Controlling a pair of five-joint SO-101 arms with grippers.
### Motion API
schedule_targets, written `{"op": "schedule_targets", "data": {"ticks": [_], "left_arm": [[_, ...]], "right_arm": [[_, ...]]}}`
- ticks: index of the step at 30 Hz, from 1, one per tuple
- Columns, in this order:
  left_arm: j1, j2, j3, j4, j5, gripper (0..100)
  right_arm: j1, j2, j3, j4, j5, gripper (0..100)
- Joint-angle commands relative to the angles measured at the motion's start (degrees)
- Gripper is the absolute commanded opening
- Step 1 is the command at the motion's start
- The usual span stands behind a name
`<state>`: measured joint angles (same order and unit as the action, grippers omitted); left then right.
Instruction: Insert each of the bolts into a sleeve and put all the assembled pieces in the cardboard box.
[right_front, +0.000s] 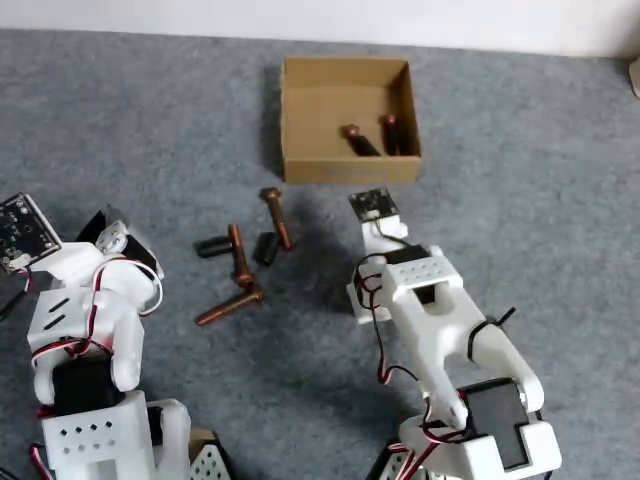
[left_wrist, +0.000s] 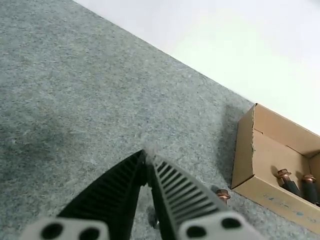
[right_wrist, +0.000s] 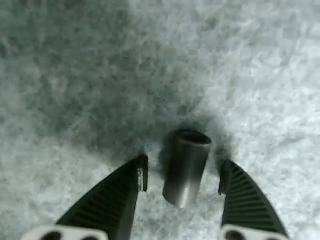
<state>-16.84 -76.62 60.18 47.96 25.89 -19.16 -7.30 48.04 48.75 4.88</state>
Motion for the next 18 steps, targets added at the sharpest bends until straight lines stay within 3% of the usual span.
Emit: {"op": "schedule_targets", "data": {"ticks": [1,3,11,18], "left_arm": [[1.27,-0.66,-0.22,-0.09,-0.26,2],[1.27,-0.66,-0.22,-0.09,-0.26,2],[1.27,-0.66,-0.22,-0.09,-0.26,2],[1.27,-0.66,-0.22,-0.09,-0.26,2]], "right_arm": [[0.04,0.84,-1.01,-2.42,0.0,14.5],[0.04,0.75,-1.01,-2.42,0.0,0.2],[0.92,-3.3,-1.36,-2.33,0.0,0.4],[3.03,-30.37,1.45,-0.13,0.09,0.4]]}}
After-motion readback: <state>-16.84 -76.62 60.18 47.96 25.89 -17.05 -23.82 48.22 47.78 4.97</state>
